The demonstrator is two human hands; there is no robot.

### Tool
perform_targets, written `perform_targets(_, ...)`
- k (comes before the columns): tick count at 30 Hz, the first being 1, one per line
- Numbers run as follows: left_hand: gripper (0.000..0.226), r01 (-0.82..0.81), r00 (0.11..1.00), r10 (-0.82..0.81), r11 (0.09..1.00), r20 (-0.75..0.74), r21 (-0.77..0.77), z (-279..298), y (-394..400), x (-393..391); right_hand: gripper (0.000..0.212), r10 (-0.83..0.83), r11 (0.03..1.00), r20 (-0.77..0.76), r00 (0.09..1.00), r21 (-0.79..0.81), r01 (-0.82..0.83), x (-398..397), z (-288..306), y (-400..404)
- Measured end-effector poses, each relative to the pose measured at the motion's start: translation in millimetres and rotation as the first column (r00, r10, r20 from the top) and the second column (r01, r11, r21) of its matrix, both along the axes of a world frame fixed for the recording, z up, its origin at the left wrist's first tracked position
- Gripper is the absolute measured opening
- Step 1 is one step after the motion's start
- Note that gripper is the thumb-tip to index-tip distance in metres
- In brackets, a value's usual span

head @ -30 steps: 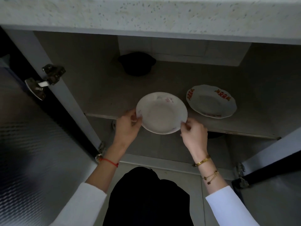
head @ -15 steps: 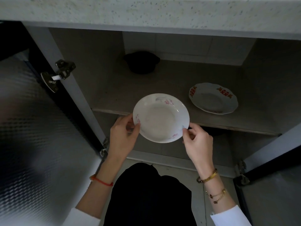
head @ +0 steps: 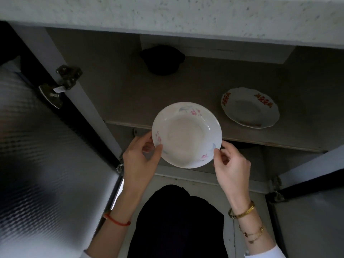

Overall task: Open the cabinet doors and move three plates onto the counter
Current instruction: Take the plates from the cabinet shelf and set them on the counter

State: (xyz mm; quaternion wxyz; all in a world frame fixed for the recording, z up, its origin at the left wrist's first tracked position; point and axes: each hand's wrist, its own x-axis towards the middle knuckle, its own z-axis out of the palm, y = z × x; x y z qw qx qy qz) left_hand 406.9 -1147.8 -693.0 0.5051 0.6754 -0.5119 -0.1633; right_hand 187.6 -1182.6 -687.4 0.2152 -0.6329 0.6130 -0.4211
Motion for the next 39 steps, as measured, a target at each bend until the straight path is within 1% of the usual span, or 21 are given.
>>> perform_targets(3, 0.04, 0.004, 1.0, -0.002, 0.997, -0.015, 0.078, 25, 12, 1, 0.021, -0.008, 0.997, -0.006, 1.0, 0.075, 0.008, 5, 25, 12)
perform_targets(7, 0.041, -0.006, 0.997, 0.021, 0.984, -0.079, 0.178, 63, 42, -3, 0.019, -0.023, 0.983, -0.067, 0.998, 0.181, 0.034, 6, 70, 40)
perform_targets(9, 0.039, -0.032, 0.998, 0.043, 0.973, -0.046, 0.228, 82, 59, -4, 0.018, -0.029, 0.97, -0.074, 0.997, 0.239, 0.046, 5, 93, 54)
perform_targets(11, 0.036, -0.034, 0.999, 0.039, 0.966, -0.016, 0.255, 103, 76, -5, 0.017, -0.024, 0.958, -0.087, 0.996, 0.282, 0.048, 3, 117, 66)
perform_targets(17, 0.037, -0.056, 0.993, 0.084, 0.951, -0.08, 0.306, 180, 126, -11, 0.009, 0.036, 0.926, -0.133, 0.99, 0.378, 0.017, 1, 196, 104)
perform_targets(24, 0.036, -0.065, 0.987, 0.108, 0.945, -0.12, 0.32, 278, 173, -14, 0.012, 0.088, 0.912, -0.132, 0.987, 0.408, -0.027, -1, 297, 142)
perform_targets(28, 0.036, -0.08, 0.991, 0.108, 0.953, -0.082, 0.292, 341, 184, -17, 0.013, 0.1, 0.923, -0.107, 0.989, 0.381, -0.052, -3, 353, 157)
perform_targets(31, 0.037, -0.072, 0.99, 0.103, 0.959, -0.1, 0.276, 384, 187, -21, 0.015, 0.093, 0.93, -0.111, 0.989, 0.364, -0.046, -8, 390, 164)
perform_targets(35, 0.035, -0.049, 0.991, 0.078, 0.967, -0.105, 0.25, 424, 181, -28, 0.015, 0.078, 0.95, -0.098, 0.992, 0.31, -0.044, -18, 431, 163)
perform_targets(39, 0.035, -0.024, 0.991, 0.056, 0.968, -0.122, 0.249, 448, 162, -34, 0.014, 0.085, 0.964, -0.105, 0.991, 0.26, -0.055, -28, 459, 148)
